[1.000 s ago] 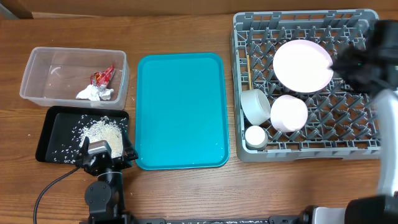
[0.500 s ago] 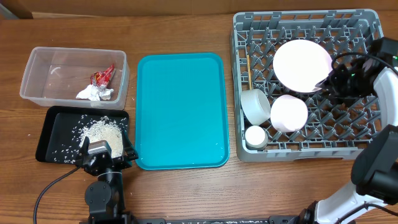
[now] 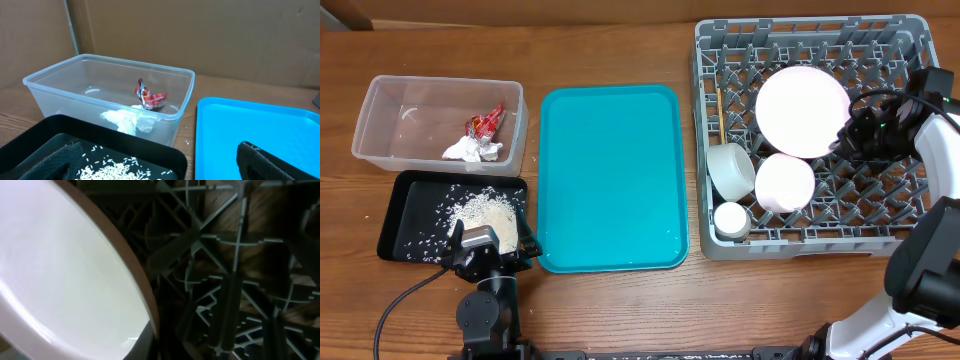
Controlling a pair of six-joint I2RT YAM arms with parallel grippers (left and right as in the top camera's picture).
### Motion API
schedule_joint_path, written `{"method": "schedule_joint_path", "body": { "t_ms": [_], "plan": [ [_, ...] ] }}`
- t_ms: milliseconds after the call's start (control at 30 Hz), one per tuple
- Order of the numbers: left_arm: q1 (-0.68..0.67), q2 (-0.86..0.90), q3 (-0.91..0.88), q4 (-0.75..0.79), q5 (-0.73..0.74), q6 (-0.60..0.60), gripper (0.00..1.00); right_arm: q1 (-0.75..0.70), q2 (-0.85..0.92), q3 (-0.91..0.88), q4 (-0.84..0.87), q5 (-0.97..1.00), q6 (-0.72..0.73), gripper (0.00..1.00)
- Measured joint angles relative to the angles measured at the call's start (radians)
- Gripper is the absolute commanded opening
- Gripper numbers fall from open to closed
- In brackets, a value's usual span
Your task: Sort waste into correct bins and load items into the dishwasher
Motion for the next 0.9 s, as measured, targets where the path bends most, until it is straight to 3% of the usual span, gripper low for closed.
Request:
{"method": "schedule_joint_path", "body": {
  "t_ms": [267,433,533,733,900],
  "plan": [
    [0.0,0.0,0.0,0.0,0.0,0.0,1.0,0.061,-0.204,-0.01,0.045,0.22,-0.032,0.04],
    [0.0,0.0,0.0,0.0,0.0,0.0,1.0,0.275,-0.453,-0.01,0.085,0.534,-0.063,0.04],
    [0.0,0.0,0.0,0.0,0.0,0.0,1.0,0.481,-0.516,-0.009,0.089,0.839,-0.079,0.04],
    [0.0,0.0,0.0,0.0,0.0,0.0,1.0,0.768,-0.374,-0.01,0.106,1.355,-0.108,0.04],
    [0.0,0.0,0.0,0.0,0.0,0.0,1.0,0.846,-0.163,-0.021,0.138,1.584,-0.146,0.04]
  ]
}}
